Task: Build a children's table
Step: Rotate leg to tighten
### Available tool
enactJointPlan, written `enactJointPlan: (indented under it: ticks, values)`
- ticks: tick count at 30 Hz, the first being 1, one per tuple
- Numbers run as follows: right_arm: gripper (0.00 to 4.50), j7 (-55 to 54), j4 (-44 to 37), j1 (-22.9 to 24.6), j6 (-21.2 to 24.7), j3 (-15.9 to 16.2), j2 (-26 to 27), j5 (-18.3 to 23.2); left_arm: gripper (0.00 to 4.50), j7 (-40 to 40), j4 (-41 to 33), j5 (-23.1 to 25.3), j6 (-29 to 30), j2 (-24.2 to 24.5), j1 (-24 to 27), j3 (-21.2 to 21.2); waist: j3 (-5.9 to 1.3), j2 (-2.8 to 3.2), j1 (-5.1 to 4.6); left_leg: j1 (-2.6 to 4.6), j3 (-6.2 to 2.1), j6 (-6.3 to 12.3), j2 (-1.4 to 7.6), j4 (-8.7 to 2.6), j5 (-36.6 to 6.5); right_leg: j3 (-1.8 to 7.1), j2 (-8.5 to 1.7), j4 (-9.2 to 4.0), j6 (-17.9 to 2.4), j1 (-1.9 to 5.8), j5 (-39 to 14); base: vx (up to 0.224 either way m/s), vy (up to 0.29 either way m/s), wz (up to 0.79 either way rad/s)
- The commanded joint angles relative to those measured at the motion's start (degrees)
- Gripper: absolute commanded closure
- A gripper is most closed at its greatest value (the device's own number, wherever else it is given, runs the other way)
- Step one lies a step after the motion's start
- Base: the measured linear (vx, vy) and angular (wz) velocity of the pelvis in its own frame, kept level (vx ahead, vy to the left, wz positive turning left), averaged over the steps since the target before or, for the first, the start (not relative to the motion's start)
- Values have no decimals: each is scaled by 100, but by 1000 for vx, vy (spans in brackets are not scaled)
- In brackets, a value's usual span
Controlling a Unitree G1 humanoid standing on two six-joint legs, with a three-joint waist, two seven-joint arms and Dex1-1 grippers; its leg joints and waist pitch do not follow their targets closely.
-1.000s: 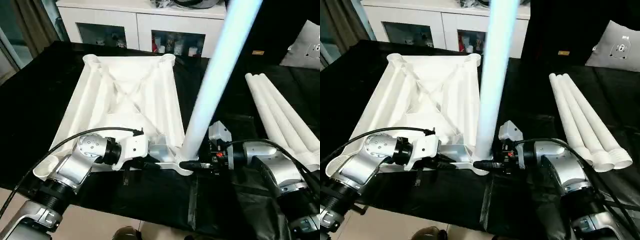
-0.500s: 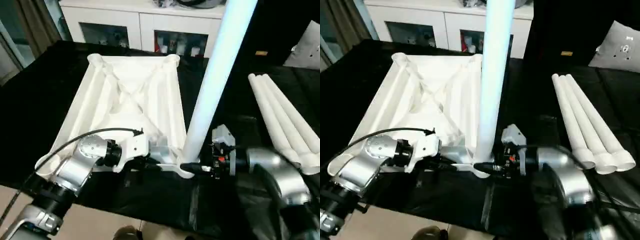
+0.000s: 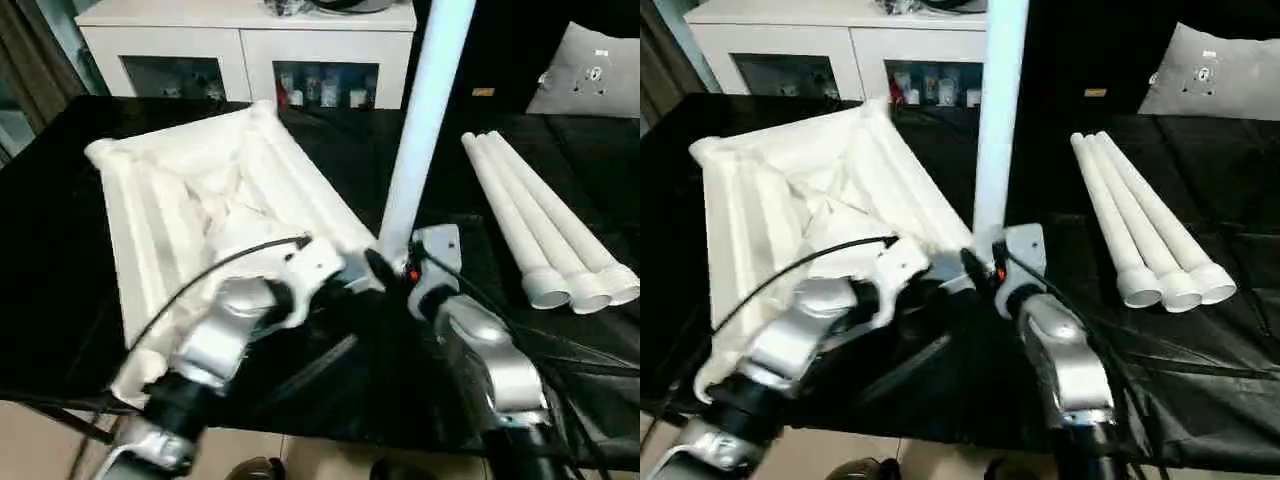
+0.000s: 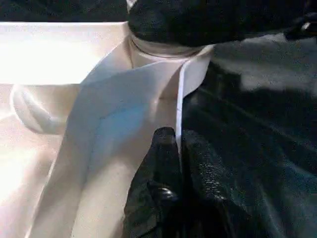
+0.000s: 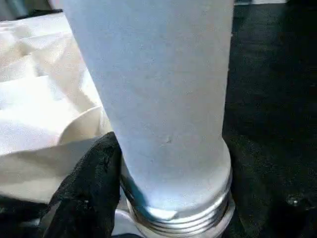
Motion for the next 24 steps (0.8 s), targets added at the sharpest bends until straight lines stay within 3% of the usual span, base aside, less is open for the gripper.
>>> enactJointPlan:
  ticks: [1,2,3,5,6,11,12,13,14,15,16,17,18,19,20,21,22,23,24]
  values:
    - [122,290,126,199,221,672,392,184,450,361,-118,-109,-61,-344,-110,-125,-158,-65,-15,62,-277,80,418,-487,-2283,309,-572,-568,-326,61,-3353,0,0,0]
    - [105,242,97,225,172,617,373,153,450,282,-152,-114,-58,-291,-78,-155,-172,-55,-13,30,-274,97,431,-501,-2192,323,-568,-532,-380,84,-3085,0,0,0]
    - [97,253,58,276,74,575,271,103,450,120,-179,-147,-107,-171,-23,-187,-196,-10,-8,40,-258,94,440,-492,-2146,339,-558,-508,-456,78,-2805,0,0,0]
    - [72,283,15,315,28,547,203,87,450,10,-197,-155,-145,-83,13,-204,-212,-20,2,40,-240,118,446,-486,-2045,358,-560,-487,-528,86,-2547,0,0,0]
    - [64,285,-69,384,-58,431,91,69,450,-164,-207,-135,-216,95,77,-219,-233,-9,13,21,-222,159,454,-475,-1855,369,-555,-441,-675,108,-2157,0,0,0]
    - [19,647,-214,477,-377,203,-270,257,450,-548,-179,-160,-428,456,170,-201,-280,-21,42,6,-186,293,443,-425,-1602,372,-568,-409,-834,147,-1996,0,0,0]
    - [15,867,-253,501,-457,166,-434,328,450,-691,-156,-178,-537,574,180,-201,-307,-10,47,-39,-187,347,441,-409,-1392,361,-565,-375,-871,186,-1876,0,0,0]
    - [10,961,-265,507,-485,148,-507,355,450,-752,-144,-183,-590,627,180,-206,-350,-32,65,-25,-177,373,449,-390,-1290,357,-557,-371,-880,206,-1771,0,0,0]
    - [5,1190,-288,507,-538,99,-668,430,450,-891,-114,-206,-701,740,171,-216,-368,-6,75,-33,-160,414,448,-353,-1065,363,-554,-318,-989,200,-1404,0,0,0]
    - [5,1634,-329,479,-637,28,-922,594,450,-1094,-48,-240,-858,906,138,-230,-413,-47,84,-76,-154,491,437,-319,-794,346,-547,-257,-1072,252,-1001,0,0,0]
    - [5,1888,-348,458,-702,-1,-1055,687,450,-1198,-2,-248,-961,989,113,-241,-407,-37,96,-84,-154,544,431,-307,-735,340,-541,-248,-1104,243,-901,0,0,0]
    - [5,2050,-355,444,-749,-17,-1144,749,450,-1262,31,-257,-1034,1044,95,-254,-428,-63,114,-102,-135,631,420,-262,-589,346,-542,-212,-1149,250,-679,0,0,0]
    - [5,2087,-355,442,-757,-15,-1164,758,450,-1273,39,-252,-1048,1056,90,-258,-451,-29,137,-103,-134,700,431,-239,-441,336,-540,-167,-1228,244,-462,0,0,0]
    - [5,2529,-349,412,-835,14,-1410,866,450,-1414,142,-198,-1241,1202,40,-314,-526,-92,171,-107,-133,821,425,-189,-133,319,-526,-82,-1295,277,-12,0,0,0]
    - [5,3101,-320,365,-835,86,-1760,995,450,-1623,304,-103,-1597,1411,-34,-413,-521,-63,202,-109,-141,907,418,-169,-68,311,-516,-69,-1325,264,133,0,0,0]
    - [5,3387,-312,346,-831,134,-1913,1061,450,-1744,360,-112,-1706,1481,-56,-431,-528,-91,208,-115,-127,1015,432,-142,9,312,-498,-28,-1373,251,373,0,0,0]
    - [5,3587,-273,309,-874,172,-2023,1096,450,-1852,407,-147,-1783,1518,-75,-428,-533,-114,223,-121,-128,1044,435,-137,-18,303,-511,-22,-1399,258,369,0,0,0]
    - [5,3774,-201,241,-904,194,-2117,1130,450,-1966,454,-188,-1854,1554,-100,-419,-519,-99,234,-125,-129,1050,433,-140,-81,297,-519,-33,-1403,254,262,0,0,0]
    - [5,3931,-129,172,-911,211,-2186,1164,450,-2061,489,-221,-1901,1583,-122,-414,-492,-85,246,-110,-121,937,447,-158,-390,293,-531,-94,-1379,230,-292,0,0,0]
